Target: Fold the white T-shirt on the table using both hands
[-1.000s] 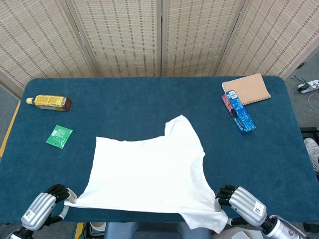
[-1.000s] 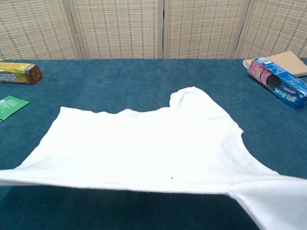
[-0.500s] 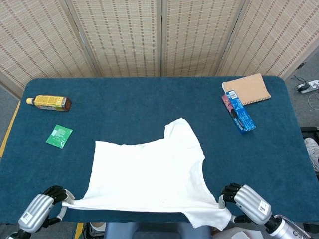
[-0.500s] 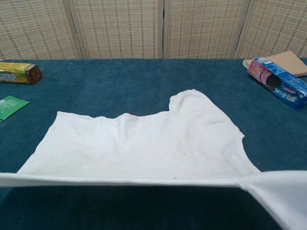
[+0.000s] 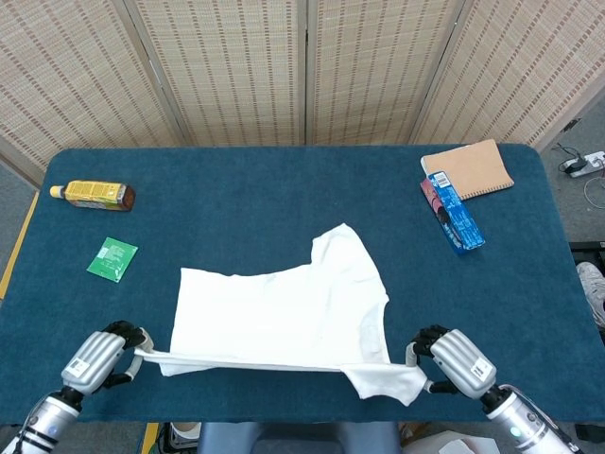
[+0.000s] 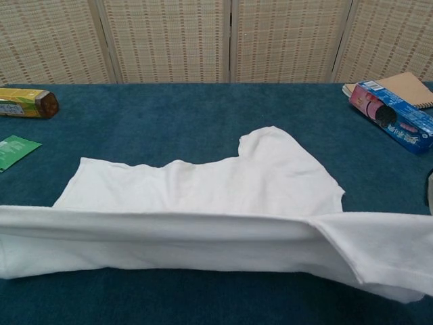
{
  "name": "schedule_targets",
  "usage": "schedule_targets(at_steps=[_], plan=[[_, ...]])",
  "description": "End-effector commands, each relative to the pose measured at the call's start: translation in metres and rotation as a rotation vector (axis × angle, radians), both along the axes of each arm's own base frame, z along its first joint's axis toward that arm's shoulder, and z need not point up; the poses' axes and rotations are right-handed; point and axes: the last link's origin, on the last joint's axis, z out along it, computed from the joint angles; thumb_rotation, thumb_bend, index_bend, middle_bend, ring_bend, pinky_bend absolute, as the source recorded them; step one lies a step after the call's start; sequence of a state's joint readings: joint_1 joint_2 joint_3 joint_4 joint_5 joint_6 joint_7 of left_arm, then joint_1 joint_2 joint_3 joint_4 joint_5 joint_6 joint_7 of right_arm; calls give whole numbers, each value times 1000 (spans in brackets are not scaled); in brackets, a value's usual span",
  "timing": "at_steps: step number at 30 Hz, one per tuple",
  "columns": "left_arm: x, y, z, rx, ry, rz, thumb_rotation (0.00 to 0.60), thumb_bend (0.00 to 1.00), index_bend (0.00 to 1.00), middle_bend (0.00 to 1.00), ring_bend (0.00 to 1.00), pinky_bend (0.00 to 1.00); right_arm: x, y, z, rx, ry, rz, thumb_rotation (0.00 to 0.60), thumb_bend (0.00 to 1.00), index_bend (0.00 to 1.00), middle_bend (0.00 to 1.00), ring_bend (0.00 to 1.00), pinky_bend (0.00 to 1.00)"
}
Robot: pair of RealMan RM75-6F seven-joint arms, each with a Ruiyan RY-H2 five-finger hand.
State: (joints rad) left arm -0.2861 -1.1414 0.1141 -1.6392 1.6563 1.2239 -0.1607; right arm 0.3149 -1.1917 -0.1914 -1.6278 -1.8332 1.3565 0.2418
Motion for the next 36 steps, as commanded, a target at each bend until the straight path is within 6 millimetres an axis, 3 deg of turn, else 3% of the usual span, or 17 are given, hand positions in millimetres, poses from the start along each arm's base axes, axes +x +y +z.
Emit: schedule_targets(at_steps=[1,11,24,36], plan=[[4,20,-5,-6,42,-28,600,612,769,423,359,192,2,-8,-5,-13,11,-5,600,650,887,572,370,367],[12,62,-23,-19,82,-30,600,612,770,423,359,185,10,-35,-19,-69,22,-35,600,650,887,553,362,357],[16,108,-33,-5,169,-44,600,612,770,422,355,173,19,-66,-35,-91,47,-65,600,649,887,536,345,346],[19,132,-44,-11,203,-29,600,612,770,421,349,163,23,-88,-45,-121,83,-83,600,649,887,533,343,331]])
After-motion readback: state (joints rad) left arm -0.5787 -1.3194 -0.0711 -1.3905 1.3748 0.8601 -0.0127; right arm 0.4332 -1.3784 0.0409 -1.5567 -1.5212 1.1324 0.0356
